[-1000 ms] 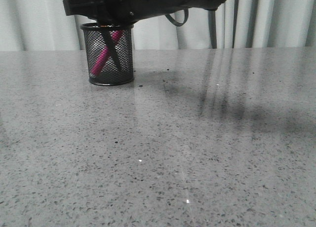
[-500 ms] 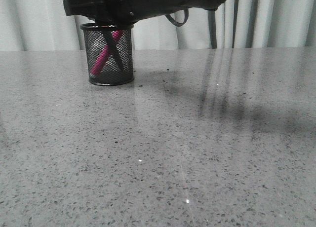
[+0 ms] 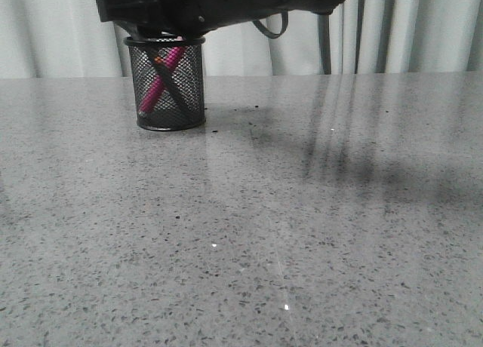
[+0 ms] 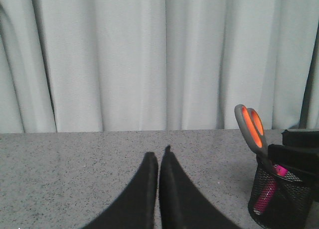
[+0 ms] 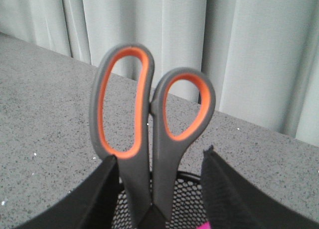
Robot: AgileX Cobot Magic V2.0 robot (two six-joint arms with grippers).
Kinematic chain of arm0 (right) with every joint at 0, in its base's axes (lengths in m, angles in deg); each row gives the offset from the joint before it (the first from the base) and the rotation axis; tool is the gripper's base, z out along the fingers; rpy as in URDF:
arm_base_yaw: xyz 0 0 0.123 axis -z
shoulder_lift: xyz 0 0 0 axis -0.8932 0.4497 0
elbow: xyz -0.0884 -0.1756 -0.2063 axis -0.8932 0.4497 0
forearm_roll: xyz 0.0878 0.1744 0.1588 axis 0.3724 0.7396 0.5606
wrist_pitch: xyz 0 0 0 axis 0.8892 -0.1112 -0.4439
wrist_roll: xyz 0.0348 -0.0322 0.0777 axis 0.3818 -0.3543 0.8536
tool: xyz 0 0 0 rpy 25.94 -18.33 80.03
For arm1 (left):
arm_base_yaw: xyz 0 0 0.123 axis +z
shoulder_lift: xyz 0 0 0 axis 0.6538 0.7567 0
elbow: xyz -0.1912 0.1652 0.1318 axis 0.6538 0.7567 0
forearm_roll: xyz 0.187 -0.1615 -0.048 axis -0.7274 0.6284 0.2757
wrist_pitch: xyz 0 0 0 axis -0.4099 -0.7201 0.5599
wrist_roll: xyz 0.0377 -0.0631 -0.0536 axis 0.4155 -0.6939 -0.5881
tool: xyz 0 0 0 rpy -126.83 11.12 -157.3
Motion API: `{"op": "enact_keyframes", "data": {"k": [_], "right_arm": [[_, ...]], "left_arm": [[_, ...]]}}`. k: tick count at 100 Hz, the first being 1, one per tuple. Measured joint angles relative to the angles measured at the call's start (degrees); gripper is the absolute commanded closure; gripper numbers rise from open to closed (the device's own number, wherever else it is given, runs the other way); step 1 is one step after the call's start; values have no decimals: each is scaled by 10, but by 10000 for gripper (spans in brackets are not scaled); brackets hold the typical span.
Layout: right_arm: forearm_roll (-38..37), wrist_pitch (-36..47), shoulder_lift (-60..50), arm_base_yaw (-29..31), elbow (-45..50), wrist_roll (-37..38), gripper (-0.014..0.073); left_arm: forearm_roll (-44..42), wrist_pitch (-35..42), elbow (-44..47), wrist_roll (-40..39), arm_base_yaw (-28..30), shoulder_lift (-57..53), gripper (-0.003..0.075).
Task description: Put pen and scissors into bin
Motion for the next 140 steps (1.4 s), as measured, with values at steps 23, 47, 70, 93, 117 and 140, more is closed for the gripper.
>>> {"op": "enact_keyframes", "data": {"k": [23,47,70,93,117,140], "right_arm": [[0,4,-62,1,0,-10,577],[-2,-64,-216,52,30,-37,668],[-2,-85,-398,143,188,-39,668],[-2,-31,-586,202,429,-40,668],[24,-5,-777,204,635,-41,668],[73,-1,-910,204,737,-41,668]], "left_arm": [[0,2,0,0,0,0,739],[-4,10,0,0,0,0,739],[-55,-7,0,0,0,0,739],[-63,-32,18,7,0,-14,739],[46,-31,109,91,0,-103,739],[117,4,194,111,0,-218,739]]}}
